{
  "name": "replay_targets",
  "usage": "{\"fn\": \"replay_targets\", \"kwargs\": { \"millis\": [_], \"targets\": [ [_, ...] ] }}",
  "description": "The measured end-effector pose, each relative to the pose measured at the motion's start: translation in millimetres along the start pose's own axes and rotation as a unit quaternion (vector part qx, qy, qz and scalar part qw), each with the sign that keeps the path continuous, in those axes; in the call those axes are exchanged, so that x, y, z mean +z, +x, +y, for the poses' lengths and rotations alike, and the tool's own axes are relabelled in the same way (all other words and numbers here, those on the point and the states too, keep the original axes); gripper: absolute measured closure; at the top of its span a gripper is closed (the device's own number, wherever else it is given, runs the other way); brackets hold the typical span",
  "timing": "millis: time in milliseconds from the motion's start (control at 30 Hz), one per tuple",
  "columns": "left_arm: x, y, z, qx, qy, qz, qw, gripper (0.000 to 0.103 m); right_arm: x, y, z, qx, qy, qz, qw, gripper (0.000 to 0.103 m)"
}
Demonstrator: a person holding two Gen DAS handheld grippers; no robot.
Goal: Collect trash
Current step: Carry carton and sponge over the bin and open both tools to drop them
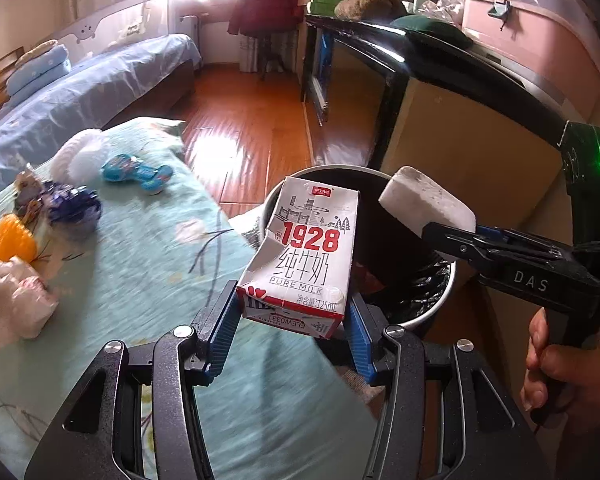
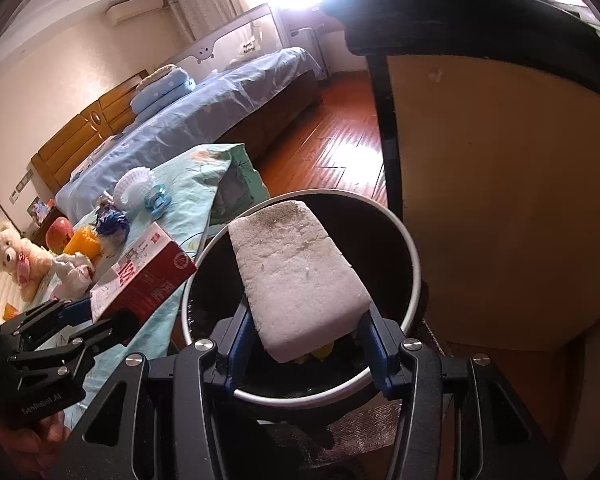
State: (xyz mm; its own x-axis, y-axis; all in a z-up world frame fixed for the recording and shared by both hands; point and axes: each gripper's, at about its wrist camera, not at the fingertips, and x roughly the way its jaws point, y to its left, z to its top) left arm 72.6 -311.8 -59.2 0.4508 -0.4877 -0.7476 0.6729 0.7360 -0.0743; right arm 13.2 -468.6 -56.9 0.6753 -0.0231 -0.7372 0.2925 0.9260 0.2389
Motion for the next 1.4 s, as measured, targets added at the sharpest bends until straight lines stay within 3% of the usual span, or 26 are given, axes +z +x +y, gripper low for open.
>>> {"fn": "replay_targets", "kwargs": {
  "millis": [600,800,867,933,1033,1267,1400],
  "targets": [
    [23,39,-13,-0.007,0.007,0.026,0.9996,0.054,14,17,-17,0.000,0.008,0.018,1.000,0.052],
    [25,44,-12,-0.005,0.003,0.031,0.9995,0.053,19,22,-22,0.005,0.020,0.025,0.999,0.045],
    [26,45,-12,-0.005,-0.001,0.032,0.9995,0.040,20,22,-24,0.009,0.029,0.026,0.999,0.044],
    [23,41,-8,-0.002,-0.007,0.025,0.9997,0.033,20,20,-26,0.010,0.034,0.026,0.999,0.037],
    [16,32,-1,0.000,-0.019,0.018,0.9996,0.028,19,16,-23,0.012,0.032,0.021,0.999,0.035],
    [-10,5,33,0.010,-0.071,0.006,0.9974,0.027,14,11,-1,0.027,0.018,0.019,0.999,0.028],
    [-27,-18,56,0.034,-0.092,-0.010,0.9951,0.027,10,11,20,0.042,0.003,0.018,0.999,0.026]
  ]
}}
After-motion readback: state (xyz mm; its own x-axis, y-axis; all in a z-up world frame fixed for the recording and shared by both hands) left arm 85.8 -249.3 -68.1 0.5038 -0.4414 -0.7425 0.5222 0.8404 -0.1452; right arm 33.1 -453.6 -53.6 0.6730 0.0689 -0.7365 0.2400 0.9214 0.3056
